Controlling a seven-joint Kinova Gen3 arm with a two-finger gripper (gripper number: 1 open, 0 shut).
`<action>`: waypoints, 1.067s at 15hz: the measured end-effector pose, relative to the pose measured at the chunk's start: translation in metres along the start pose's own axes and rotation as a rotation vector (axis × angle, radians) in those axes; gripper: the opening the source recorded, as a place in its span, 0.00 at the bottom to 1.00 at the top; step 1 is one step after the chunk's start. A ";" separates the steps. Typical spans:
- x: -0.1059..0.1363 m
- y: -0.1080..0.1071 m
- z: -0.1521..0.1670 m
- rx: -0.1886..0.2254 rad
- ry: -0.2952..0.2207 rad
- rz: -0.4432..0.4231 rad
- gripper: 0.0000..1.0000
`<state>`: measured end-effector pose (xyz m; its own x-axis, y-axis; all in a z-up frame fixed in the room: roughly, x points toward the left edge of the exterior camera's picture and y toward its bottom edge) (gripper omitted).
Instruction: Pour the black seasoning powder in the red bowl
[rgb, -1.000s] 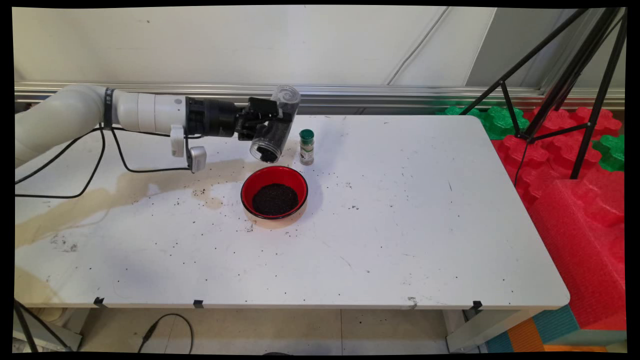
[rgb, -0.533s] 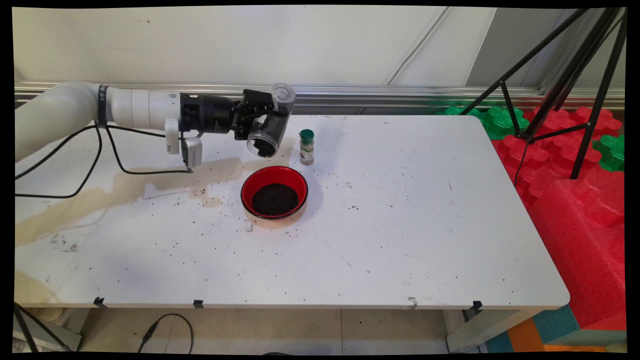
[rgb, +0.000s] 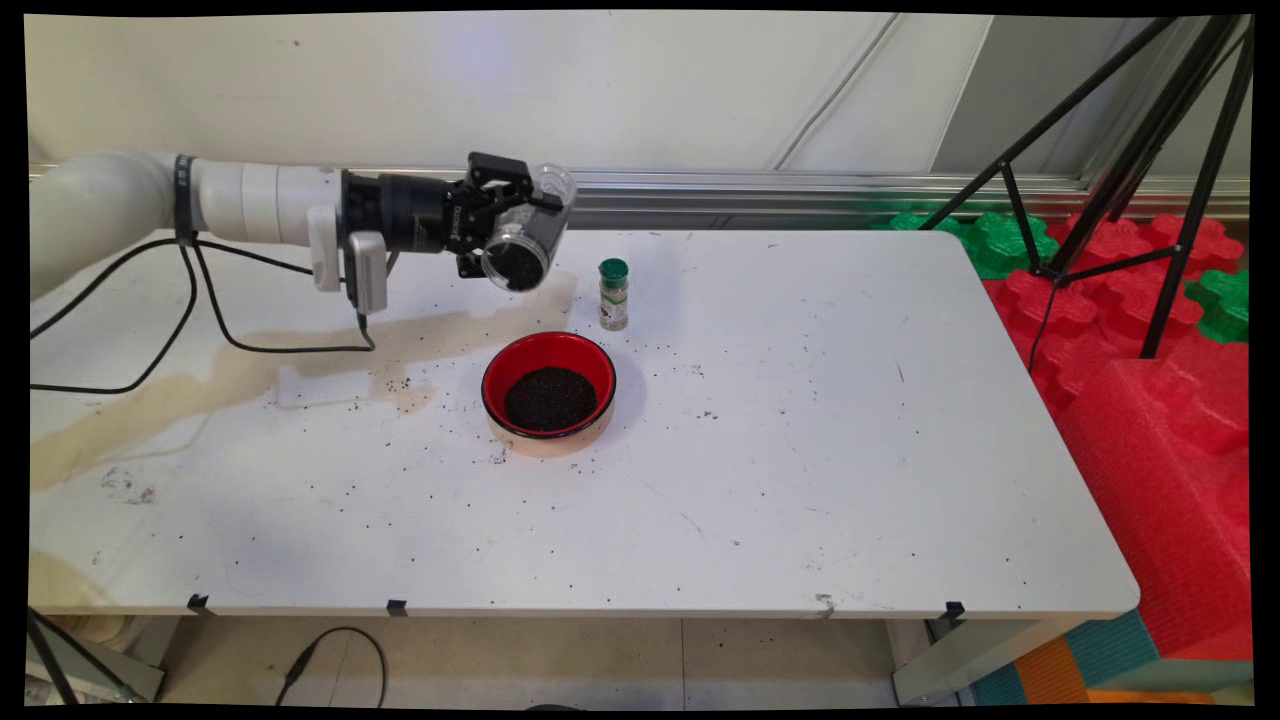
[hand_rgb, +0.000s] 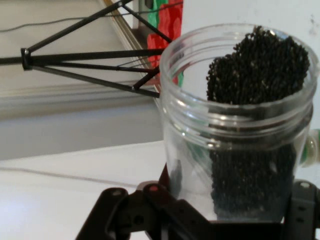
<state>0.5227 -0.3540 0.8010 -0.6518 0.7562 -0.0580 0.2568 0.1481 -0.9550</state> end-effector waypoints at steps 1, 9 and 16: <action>-0.001 -0.002 -0.002 0.002 0.000 -0.038 0.00; -0.012 -0.016 -0.017 0.010 0.001 -0.284 0.00; -0.021 -0.028 -0.033 0.014 0.012 -0.526 0.00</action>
<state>0.5530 -0.3532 0.8389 -0.6816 0.5896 0.4334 -0.1122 0.5010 -0.8581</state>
